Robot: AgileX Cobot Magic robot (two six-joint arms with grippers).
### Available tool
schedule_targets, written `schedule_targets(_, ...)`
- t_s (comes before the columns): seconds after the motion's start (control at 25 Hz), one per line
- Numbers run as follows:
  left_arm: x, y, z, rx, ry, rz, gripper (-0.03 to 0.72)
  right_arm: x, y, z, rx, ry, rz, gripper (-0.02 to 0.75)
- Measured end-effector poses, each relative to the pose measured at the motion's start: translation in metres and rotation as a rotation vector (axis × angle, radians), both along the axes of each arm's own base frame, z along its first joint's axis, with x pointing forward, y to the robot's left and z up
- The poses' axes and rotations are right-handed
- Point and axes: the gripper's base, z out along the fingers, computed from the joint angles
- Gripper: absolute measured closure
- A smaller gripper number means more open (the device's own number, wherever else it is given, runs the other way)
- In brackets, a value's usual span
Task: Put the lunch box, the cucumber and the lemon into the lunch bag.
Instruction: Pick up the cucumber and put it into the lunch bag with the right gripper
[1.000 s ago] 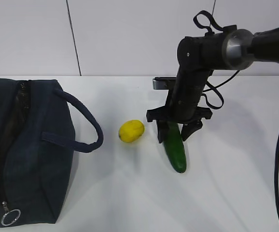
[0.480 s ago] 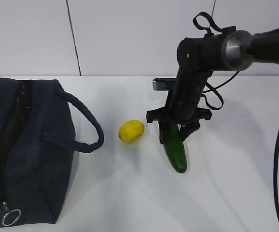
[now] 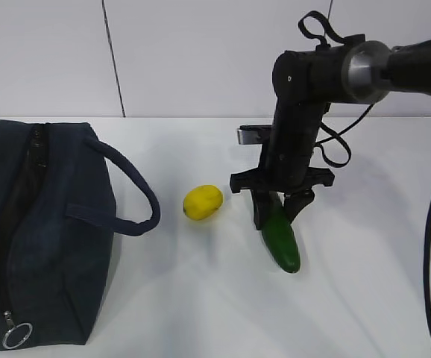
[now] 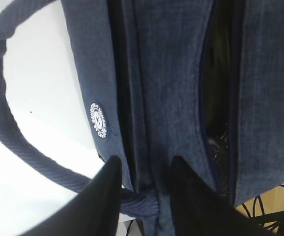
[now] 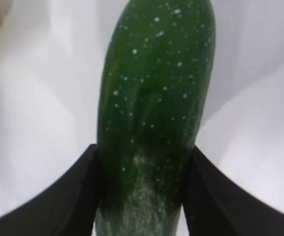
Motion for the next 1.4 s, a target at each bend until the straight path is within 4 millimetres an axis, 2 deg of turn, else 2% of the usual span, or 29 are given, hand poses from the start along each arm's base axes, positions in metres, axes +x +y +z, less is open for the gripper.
schedule_targets(0.28,0.0,0.0,0.0,0.0,0.0,0.0,0.449,0.004,0.002,0.019,0.014,-0.031,0.008,0.396)
schedule_targets(0.48,0.0,0.0,0.0,0.0,0.0,0.0,0.449,0.0,0.001,0.06,0.052,-0.111,0.017,0.398)
schedule_targets(0.68,0.0,0.0,0.0,0.0,0.002,-0.001,0.449,-0.014,0.01,0.108,0.23,-0.166,0.053,0.398)
schedule_targets(0.8,0.0,0.0,0.0,0.0,0.002,-0.001,0.449,-0.024,0.022,0.135,0.422,-0.176,0.079,0.398)
schedule_targets(0.92,0.0,0.0,0.0,0.0,0.002,-0.001,0.449,-0.032,0.038,0.155,0.636,-0.166,0.106,0.398)
schedule_targets(1.12,0.0,0.0,0.0,0.0,0.004,-0.001,0.449,-0.047,0.069,0.171,0.875,-0.15,0.191,0.398)
schedule_targets(1.4,0.0,0.0,0.0,0.0,0.004,-0.001,0.449,-0.062,0.107,0.177,0.97,-0.197,0.234,0.398)
